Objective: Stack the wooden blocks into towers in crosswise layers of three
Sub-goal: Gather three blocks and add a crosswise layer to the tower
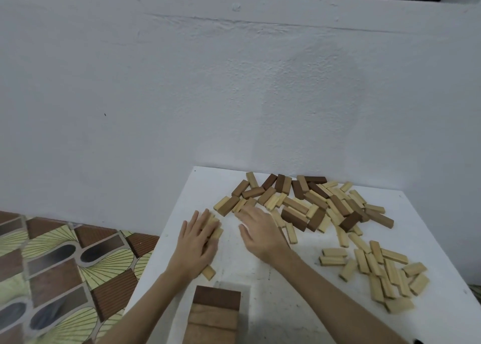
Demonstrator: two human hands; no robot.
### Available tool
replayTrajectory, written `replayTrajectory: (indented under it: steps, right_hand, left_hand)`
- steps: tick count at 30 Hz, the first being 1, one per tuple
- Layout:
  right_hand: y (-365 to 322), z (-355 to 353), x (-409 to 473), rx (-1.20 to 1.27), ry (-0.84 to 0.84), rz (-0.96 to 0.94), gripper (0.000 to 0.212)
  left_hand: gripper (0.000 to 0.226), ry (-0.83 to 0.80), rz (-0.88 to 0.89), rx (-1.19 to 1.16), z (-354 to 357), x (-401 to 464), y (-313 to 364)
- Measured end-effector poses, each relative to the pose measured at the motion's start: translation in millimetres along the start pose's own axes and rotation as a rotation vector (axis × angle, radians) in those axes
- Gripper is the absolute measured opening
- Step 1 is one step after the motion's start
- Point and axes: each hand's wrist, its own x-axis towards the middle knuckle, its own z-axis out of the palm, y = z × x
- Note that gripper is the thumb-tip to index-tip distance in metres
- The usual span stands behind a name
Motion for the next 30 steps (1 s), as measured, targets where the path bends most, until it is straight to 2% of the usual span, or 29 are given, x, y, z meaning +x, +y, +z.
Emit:
replayTrajectory:
  steps: [2,7,9,12,13,16,20,23,27,30]
  right_hand:
    - [-11.5,7.0,25.2,-0.128,-0.165,-0.037,0.049]
    - [-17.6,17.7,30.9,-0.164,-0.286,-0.045,0.051]
    - [-12.1,15.3,10.7,-0.063,-0.207,-0.097,0.049]
    - [2.0,15.1,-18.1,-0.025,0.159,-0.226,0.044]
    - [6.8,13.2,-22.3,0.018,0.221,-0.218,0.047]
    - [3.5,0.9,-14.1,0.079,0.127,-0.12,0.041]
    - [4.6,-2.3,-8.7,0.098,-0.181,0.154,0.063]
    - [9.5,-10.3,-27.8,0.226,-0.124,0.186,0.062]
    - [18.5,-28.2,-52.0,0.046,-0.037,0.135,0.049]
    - [26.3,-29.5,-55.7,-0.028,-0.027,0.089,0.058]
  left_hand:
    - [0.063,-0.011,-0.002,-0.007,1.6,0.7,-1.9]
    - [0.059,0.03,0.037,-0.038,2.2,3.3,-3.4]
    - [0.058,0.041,0.045,-0.043,3.1,3.3,-3.5]
    - [0.058,0.071,0.074,-0.026,3.4,3.6,-3.8]
    - [0.06,0.061,0.073,-0.012,3.4,3.3,-3.4]
    - [0.067,0.009,0.044,0.021,2.5,2.2,-1.3]
    - [0.068,-0.082,0.04,0.069,-4.0,3.1,6.9]
    - [0.058,-0.197,0.127,0.131,-8.2,8.5,15.5]
    - [0.06,-0.25,0.146,0.167,-6.0,26.7,29.4]
    - [0.074,-0.257,0.146,0.158,-4.7,43.1,42.3]
